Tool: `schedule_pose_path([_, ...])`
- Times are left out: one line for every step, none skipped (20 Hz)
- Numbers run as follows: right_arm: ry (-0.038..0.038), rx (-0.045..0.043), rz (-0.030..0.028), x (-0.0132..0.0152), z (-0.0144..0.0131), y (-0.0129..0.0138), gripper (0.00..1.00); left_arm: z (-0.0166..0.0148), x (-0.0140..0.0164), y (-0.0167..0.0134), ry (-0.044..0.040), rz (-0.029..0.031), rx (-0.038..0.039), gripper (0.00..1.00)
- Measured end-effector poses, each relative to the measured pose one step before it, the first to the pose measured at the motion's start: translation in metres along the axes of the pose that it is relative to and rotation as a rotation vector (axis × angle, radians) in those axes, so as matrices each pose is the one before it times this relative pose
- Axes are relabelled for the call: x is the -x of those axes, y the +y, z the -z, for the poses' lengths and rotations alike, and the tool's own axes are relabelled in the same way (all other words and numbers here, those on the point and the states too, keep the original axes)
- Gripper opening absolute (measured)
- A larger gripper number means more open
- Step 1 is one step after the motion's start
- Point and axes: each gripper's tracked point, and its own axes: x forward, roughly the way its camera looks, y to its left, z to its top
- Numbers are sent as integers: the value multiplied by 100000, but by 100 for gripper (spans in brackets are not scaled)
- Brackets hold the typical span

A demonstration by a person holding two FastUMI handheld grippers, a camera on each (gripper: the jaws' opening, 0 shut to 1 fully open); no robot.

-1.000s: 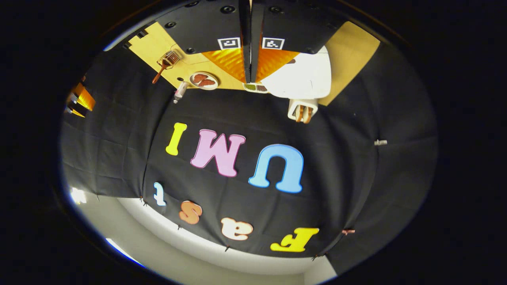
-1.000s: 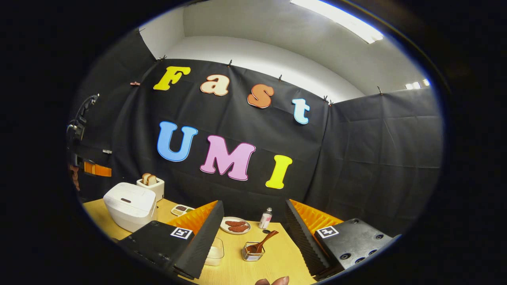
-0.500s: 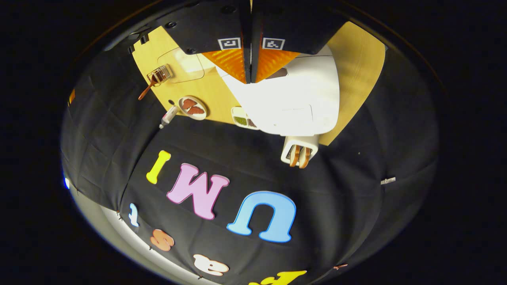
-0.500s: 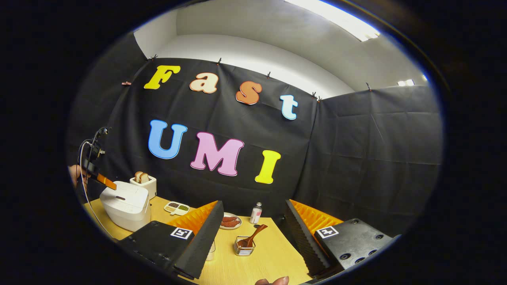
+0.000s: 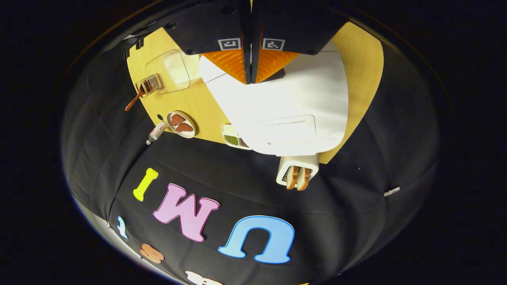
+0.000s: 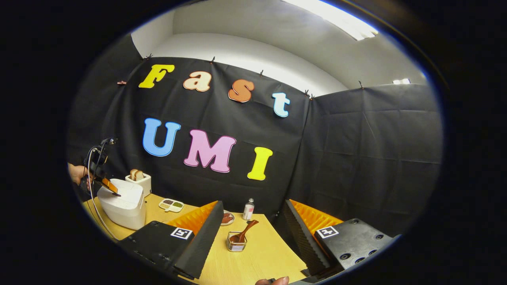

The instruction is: Close the left gripper, press the button to open the rice cooker; take a wooden spoon from the chopstick holder with the right hand, scoop a spoonful of rice and pour it into the rice cooker, then put the wooden spoon back into the chopstick holder.

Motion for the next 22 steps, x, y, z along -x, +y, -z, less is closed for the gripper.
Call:
schedule_pose_path([723, 13, 468, -21, 223, -233, 97, 170, -45, 209, 480, -605, -171, 6])
schedule_pose_path([559, 96, 280, 27, 285, -164, 97, -35, -103, 191, 198, -438, 62, 6])
schedule_pose_path([580, 175, 263, -32, 232, -137, 97, 95, -257, 136, 561, -430, 206, 6])
schedule_pose_path([452, 241, 293, -33, 192, -142, 97, 97, -236, 189, 777, -358, 246, 6])
schedule_pose_path([176, 332, 569, -65, 60, -143, 97, 128, -237, 211, 731, -608, 72, 6])
schedule_pose_path([33, 337, 1043, -155, 79, -319, 97, 87, -133, 175, 815, -190, 85, 6])
schedule_pose_path([-143, -22, 440, -97, -81, -136, 97, 1, 76, 39, -388, 557, 449, 6])
schedule_pose_path([38, -257, 3, -143, 4, 131, 97, -50, -93, -3, 273, 402, 297, 6])
schedule_pose_path([190, -271, -186, -95, 14, 135, 97, 154, -18, 7, 89, 429, -168, 6])
schedule_pose_path([217, 25, -333, -76, 99, 236, 97, 160, -34, 48, 1271, 226, -444, 9])
schedule_pose_path([112, 428, -185, -176, 89, 180, 97, 621, -17, -8, 2249, -71, -147, 6])
schedule_pose_path([31, 525, -227, -140, 72, 185, 97, 146, -160, 141, 1057, -556, 158, 6])
schedule_pose_path([22, 360, -351, -9, 118, 194, 97, 307, 12, 81, 1226, -593, 472, 7])
schedule_pose_path([249, 352, -378, 89, 68, 230, 97, -371, 187, -88, 832, -754, 984, 7])
schedule_pose_path([254, 337, -229, 118, 87, 163, 97, 210, -214, 20, 557, -558, -162, 7])
schedule_pose_path([-201, 140, -313, 11, -55, 130, 98, -144, 68, 32, 386, -358, -1039, 7])
schedule_pose_path([-228, 323, 102, 34, -92, 45, 98, -244, 104, -94, -766, 110, -1751, 6])
schedule_pose_path([-272, 468, 178, 32, -51, -52, 98, -529, 283, -73, -2012, 96, -1497, 6])
schedule_pose_path([-31, 675, 653, 43, 42, -151, 98, -921, 342, -196, -4036, 119, -810, 6])
schedule_pose_path([189, 400, 242, -44, 127, -85, 97, -1373, 712, -212, -5906, -2, -512, 6])
schedule_pose_path([364, -92, -151, -20, 120, 82, 97, -1120, 683, -123, -5220, 33, -441, 6])
schedule_pose_path([359, -328, -242, 21, 94, 161, 98, -1660, 834, -63, -6619, -243, -760, 6])
